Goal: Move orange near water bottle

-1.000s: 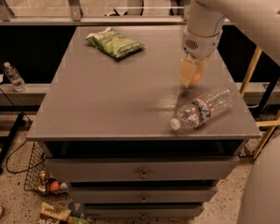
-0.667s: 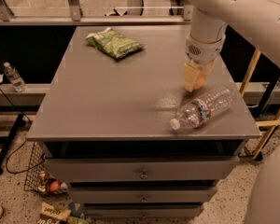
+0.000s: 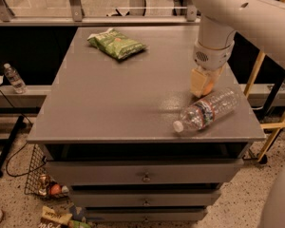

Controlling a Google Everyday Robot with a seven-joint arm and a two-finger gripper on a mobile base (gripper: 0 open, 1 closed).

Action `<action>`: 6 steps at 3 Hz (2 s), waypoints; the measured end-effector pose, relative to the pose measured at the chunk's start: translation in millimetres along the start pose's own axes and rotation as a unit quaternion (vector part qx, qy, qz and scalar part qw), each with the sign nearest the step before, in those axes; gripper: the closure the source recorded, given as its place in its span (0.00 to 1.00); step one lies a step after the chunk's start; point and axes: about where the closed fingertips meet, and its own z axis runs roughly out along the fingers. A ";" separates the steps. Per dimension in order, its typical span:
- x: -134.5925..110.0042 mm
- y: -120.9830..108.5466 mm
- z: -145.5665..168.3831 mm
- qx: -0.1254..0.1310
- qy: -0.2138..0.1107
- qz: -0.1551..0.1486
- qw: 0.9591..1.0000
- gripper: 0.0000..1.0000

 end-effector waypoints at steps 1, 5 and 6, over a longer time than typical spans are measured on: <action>3.6 -1.3 3.9 0.000 0.001 0.010 1.000 0.82; -0.8 -2.3 9.1 0.002 -0.005 0.009 1.000 0.00; -0.8 -2.3 9.1 0.002 -0.005 0.009 1.000 0.00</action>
Offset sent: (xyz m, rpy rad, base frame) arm -0.0015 -0.0035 -0.0034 0.0009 0.0001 -0.0190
